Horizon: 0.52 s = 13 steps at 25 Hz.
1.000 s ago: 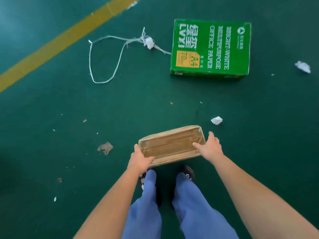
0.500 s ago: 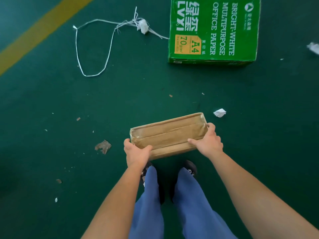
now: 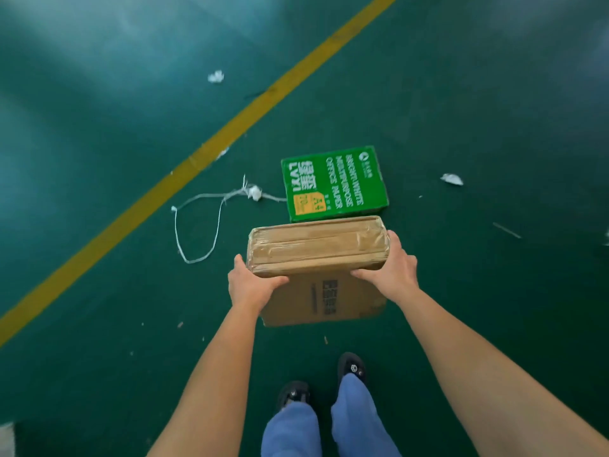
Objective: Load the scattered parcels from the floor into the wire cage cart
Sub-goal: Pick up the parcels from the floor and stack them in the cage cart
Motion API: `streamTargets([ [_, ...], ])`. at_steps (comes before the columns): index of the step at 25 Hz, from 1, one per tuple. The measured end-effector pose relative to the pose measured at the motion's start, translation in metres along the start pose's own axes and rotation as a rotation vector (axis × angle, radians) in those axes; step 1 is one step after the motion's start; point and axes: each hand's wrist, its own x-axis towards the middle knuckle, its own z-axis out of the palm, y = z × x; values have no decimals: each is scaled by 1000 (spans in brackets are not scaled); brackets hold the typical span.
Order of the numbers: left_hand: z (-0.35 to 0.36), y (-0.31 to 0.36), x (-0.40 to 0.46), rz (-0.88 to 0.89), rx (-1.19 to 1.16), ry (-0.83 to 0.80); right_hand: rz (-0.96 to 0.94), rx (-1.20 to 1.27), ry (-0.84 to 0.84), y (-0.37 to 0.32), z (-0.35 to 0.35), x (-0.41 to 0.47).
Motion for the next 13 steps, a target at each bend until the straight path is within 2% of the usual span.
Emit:
streamTargets([
  [4,-32,60,-56,143,-28,-66,182,284,252,-13,-70,-76],
  [6,-36,84,-89,217,-63,-122,195,424,372,-7,-97,-116],
  [11,-16,114,-158,378,-4,-261,288,713,642,36,-139,-204],
  [13,1,116,-182,438,66,-320,341,764,696,67,-149,-234],
])
